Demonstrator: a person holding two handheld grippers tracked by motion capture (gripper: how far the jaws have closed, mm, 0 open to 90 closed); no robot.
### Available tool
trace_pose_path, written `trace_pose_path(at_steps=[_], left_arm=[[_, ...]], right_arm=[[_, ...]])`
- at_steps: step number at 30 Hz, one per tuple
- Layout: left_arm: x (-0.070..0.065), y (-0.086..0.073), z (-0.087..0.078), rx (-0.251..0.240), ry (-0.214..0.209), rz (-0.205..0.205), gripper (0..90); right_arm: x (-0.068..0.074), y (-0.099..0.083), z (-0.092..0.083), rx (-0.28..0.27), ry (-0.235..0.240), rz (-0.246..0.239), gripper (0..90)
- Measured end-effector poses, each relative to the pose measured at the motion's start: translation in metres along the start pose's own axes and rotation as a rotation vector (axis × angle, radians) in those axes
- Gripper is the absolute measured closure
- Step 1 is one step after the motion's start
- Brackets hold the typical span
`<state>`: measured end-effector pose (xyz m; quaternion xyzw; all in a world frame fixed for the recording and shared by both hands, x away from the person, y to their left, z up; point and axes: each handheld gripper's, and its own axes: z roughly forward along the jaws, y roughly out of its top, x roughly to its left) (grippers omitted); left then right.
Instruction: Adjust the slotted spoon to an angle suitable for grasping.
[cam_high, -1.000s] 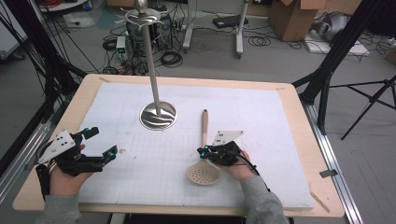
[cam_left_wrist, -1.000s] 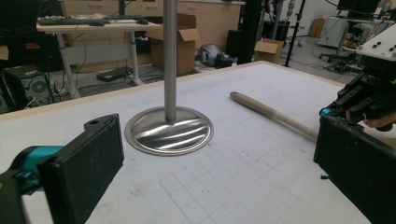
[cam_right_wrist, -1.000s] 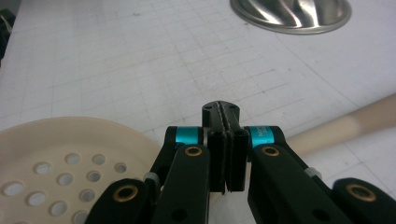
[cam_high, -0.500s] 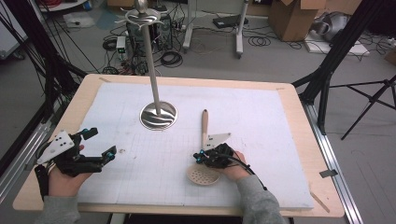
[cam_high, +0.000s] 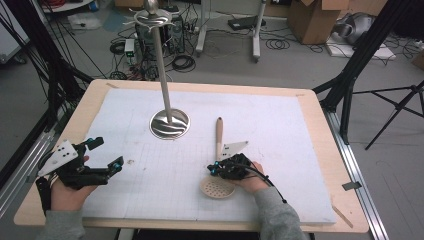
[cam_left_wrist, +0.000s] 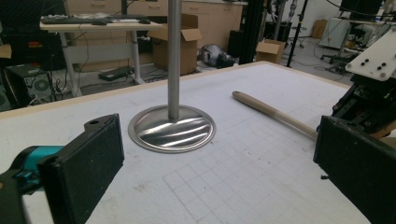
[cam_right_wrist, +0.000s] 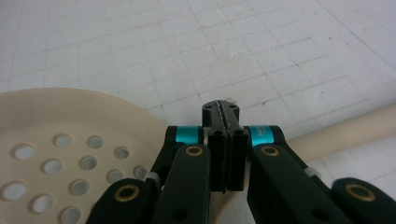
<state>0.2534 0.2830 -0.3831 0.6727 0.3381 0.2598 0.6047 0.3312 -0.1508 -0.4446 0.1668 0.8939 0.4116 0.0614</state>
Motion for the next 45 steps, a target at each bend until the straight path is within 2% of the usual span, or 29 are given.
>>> trace_pose_path(at_steps=[2,10,21,45], left_arm=[[0.000,0.000,-0.001,-0.001,0.000,0.000,2.1],[0.000,0.000,-0.001,-0.002,0.002,0.000,2.1],[0.000,-0.001,0.000,0.004,0.001,0.002,2.2],[-0.006,0.002,0.003,0.011,-0.010,0.020,2.2]], right_arm=[[0.000,0.000,0.000,0.003,-0.001,0.011,90.0],[-0.002,-0.003,-0.007,0.027,0.005,-0.011,90.0],[-0.006,-0.011,-0.019,0.042,0.017,-0.008,90.0],[-0.015,-0.051,-0.064,0.034,0.024,0.023,90.0]])
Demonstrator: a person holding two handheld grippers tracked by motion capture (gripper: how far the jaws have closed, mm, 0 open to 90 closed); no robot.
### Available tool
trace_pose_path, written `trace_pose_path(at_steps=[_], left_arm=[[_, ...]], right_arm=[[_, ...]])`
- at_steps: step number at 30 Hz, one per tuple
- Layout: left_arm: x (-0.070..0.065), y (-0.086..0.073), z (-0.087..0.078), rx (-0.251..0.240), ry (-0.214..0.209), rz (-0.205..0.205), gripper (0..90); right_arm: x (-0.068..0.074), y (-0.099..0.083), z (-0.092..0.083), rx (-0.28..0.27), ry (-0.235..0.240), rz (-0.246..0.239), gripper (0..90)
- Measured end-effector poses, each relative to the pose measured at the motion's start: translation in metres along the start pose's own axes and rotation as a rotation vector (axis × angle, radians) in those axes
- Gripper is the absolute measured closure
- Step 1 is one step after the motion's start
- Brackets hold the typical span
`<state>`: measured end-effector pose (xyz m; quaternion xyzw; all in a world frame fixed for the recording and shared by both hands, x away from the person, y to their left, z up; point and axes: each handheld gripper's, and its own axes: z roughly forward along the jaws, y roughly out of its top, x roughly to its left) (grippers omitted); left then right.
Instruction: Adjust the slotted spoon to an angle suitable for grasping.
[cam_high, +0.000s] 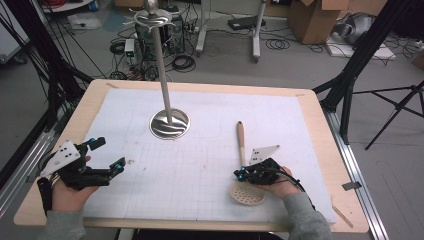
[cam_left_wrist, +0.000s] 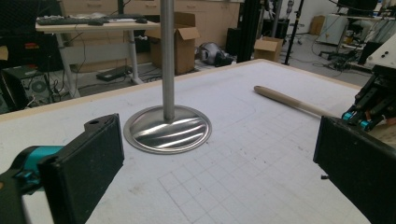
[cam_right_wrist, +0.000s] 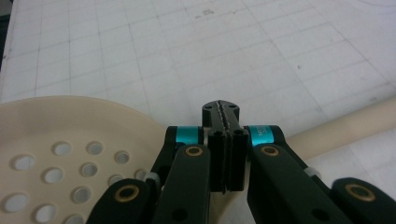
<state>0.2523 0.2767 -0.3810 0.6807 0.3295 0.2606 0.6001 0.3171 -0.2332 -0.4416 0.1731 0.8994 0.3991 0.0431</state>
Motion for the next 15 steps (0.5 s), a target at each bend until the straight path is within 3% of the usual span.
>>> trace_pose_path(at_steps=[8,15], left_arm=[[-0.002,-0.001,0.003,0.010,-0.006,0.001,2.2],[-0.002,-0.002,0.004,0.012,-0.007,-0.003,2.2]], right_arm=[[-0.002,-0.021,-0.021,-0.021,-0.007,0.019,90.0],[-0.001,-0.022,-0.021,-0.019,-0.006,0.024,90.0]])
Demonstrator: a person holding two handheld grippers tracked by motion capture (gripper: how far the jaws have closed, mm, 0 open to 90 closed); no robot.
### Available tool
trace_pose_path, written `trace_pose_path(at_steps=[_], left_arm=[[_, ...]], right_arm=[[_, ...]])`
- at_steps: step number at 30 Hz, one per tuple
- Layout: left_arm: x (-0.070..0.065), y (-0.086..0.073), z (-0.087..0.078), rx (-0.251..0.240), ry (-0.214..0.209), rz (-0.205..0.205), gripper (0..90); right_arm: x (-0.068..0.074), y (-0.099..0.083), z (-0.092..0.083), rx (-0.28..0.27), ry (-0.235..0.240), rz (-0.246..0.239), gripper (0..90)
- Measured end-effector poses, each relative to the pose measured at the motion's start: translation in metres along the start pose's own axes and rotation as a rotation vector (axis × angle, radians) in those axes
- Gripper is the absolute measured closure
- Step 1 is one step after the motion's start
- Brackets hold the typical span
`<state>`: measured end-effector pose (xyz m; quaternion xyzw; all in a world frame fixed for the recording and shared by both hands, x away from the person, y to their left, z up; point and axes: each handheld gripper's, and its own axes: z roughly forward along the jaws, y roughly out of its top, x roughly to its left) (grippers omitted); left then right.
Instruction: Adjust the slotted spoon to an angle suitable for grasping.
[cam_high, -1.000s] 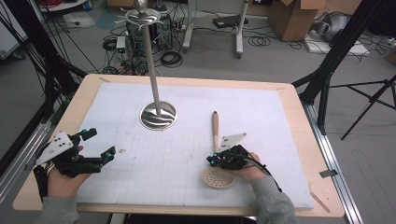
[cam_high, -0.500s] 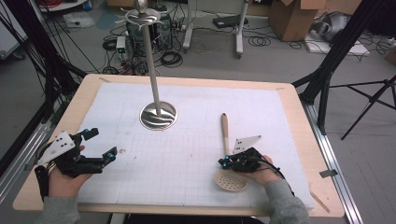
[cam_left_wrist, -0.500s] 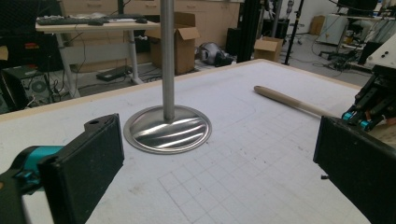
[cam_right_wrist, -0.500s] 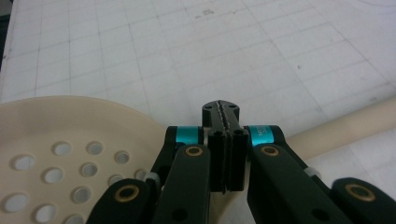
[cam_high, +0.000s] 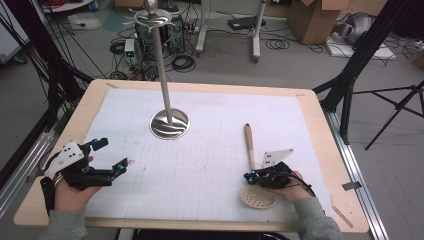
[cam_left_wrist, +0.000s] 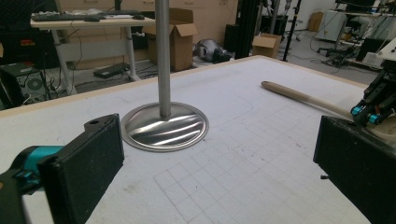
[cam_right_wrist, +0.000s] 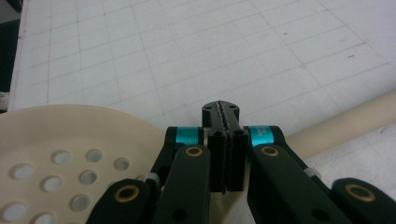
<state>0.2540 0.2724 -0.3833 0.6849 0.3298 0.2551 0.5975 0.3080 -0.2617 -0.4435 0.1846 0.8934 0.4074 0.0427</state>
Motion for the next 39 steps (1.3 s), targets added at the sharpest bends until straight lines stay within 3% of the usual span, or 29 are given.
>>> trace_pose_path(at_steps=[3,5,8,11,15,22,31,39], left_arm=[[0.001,-0.001,0.001,0.002,0.001,-0.003,2.1],[0.001,-0.002,0.002,0.006,0.000,-0.004,2.2],[0.000,-0.002,0.003,0.010,-0.003,-0.004,2.2],[0.000,-0.003,0.003,0.012,-0.002,0.000,2.2],[0.001,-0.004,0.002,0.013,0.003,-0.006,2.2],[0.001,-0.006,-0.002,0.017,0.012,-0.008,2.2],[0.001,-0.008,-0.009,0.025,0.030,-0.011,2.2],[0.001,-0.011,-0.014,0.033,0.045,-0.014,2.2]], right_arm=[[-0.003,0.001,-0.009,-0.069,-0.021,-0.005,90.0],[-0.008,0.001,-0.018,-0.124,-0.061,-0.006,90.0],[-0.021,-0.001,-0.028,-0.165,-0.144,0.040,90.0],[-0.032,-0.005,-0.032,-0.188,-0.183,0.089,90.0],[-0.042,-0.010,-0.027,-0.160,-0.221,0.105,90.0],[-0.052,-0.013,-0.020,-0.131,-0.240,0.114,90.0],[-0.062,-0.011,-0.016,-0.094,-0.239,0.136,90.0],[-0.067,-0.004,-0.006,-0.043,-0.215,0.102,90.0]])
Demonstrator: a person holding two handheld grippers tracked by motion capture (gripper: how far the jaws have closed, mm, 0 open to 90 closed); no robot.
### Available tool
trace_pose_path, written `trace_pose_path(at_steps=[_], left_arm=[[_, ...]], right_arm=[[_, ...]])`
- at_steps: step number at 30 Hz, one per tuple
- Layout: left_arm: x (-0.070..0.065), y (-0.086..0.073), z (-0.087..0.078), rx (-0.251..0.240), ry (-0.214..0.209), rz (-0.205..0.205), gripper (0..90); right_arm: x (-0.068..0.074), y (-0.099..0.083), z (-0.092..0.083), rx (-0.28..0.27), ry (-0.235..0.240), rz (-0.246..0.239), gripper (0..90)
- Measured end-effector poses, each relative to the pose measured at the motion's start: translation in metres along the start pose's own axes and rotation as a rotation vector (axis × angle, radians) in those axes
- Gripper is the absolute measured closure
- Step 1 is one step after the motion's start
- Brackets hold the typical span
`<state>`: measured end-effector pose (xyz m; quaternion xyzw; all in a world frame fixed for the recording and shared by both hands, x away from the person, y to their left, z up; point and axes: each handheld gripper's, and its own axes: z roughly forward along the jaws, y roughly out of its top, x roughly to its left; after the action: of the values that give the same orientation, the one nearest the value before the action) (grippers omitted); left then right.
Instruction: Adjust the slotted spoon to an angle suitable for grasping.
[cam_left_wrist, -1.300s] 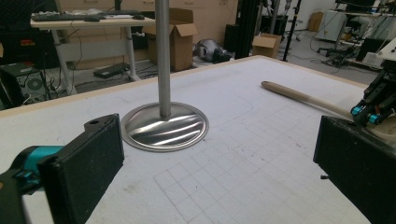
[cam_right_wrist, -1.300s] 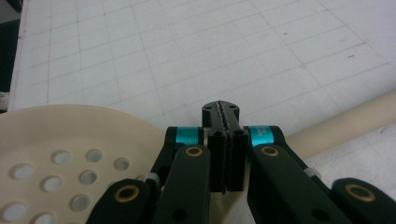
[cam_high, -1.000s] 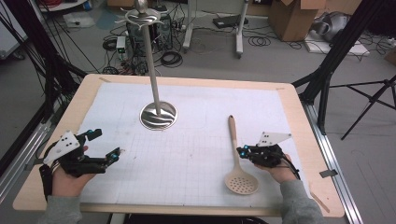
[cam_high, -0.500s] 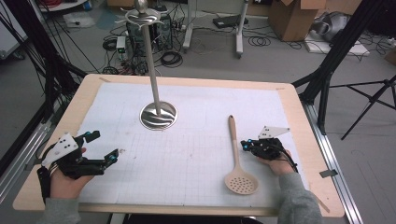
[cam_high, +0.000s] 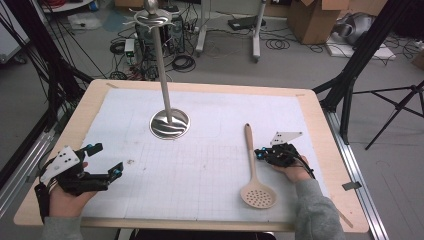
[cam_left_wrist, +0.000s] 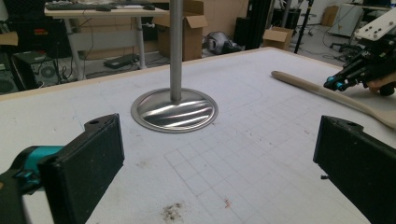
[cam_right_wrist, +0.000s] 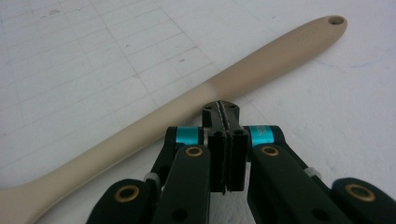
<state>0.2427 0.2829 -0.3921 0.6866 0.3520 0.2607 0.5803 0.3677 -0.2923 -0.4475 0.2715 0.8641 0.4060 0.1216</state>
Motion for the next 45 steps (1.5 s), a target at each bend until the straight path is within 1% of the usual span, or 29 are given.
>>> trace_pose_path(at_steps=[5,6,10,13,15,21,26,27,28,33,36,37,40,45], left_arm=[[0.000,-0.002,-0.002,0.004,0.007,-0.002,2.2],[0.000,-0.002,-0.002,0.008,0.008,0.001,2.2],[-0.001,-0.003,-0.003,0.009,0.011,-0.002,2.2],[-0.001,-0.003,-0.004,0.012,0.014,-0.002,2.2],[-0.001,-0.004,-0.005,0.013,0.017,-0.003,2.2],[-0.001,-0.004,-0.004,0.018,0.018,0.000,2.2],[-0.001,-0.005,-0.005,0.022,0.019,0.000,2.2],[-0.001,-0.005,-0.005,0.018,0.019,-0.003,2.2],[-0.001,-0.005,-0.005,0.019,0.018,-0.001,2.2],[0.000,-0.005,-0.008,0.016,0.023,-0.005,2.3],[0.002,-0.005,-0.010,0.010,0.029,-0.008,2.3],[0.002,-0.005,-0.010,0.011,0.029,-0.008,2.2],[0.003,-0.006,-0.012,0.009,0.033,-0.010,2.3],[0.003,-0.007,-0.014,0.007,0.037,-0.015,2.3]], right_arm=[[-0.002,0.003,0.003,-0.008,0.016,-0.007,90.0],[-0.002,0.003,0.004,-0.002,0.020,-0.008,90.0],[0.001,0.008,0.010,-0.006,0.031,-0.037,90.0],[0.002,0.010,0.013,-0.007,0.044,-0.048,90.0],[0.002,0.010,0.013,-0.005,0.054,-0.043,90.0],[0.002,0.012,0.015,-0.003,0.087,-0.058,90.0],[0.006,0.018,0.021,-0.002,0.113,-0.059,90.0],[0.006,0.019,0.023,0.004,0.125,-0.058,90.0],[0.006,0.020,0.024,-0.005,0.128,-0.062,90.0],[0.005,0.026,0.028,0.019,0.147,-0.050,90.0],[0.005,0.032,0.030,0.049,0.149,-0.067,90.0],[0.005,0.033,0.031,0.048,0.151,-0.077,90.0],[0.005,0.034,0.035,0.031,0.170,-0.063,90.0],[0.006,0.035,0.040,0.023,0.173,-0.068,90.0]])
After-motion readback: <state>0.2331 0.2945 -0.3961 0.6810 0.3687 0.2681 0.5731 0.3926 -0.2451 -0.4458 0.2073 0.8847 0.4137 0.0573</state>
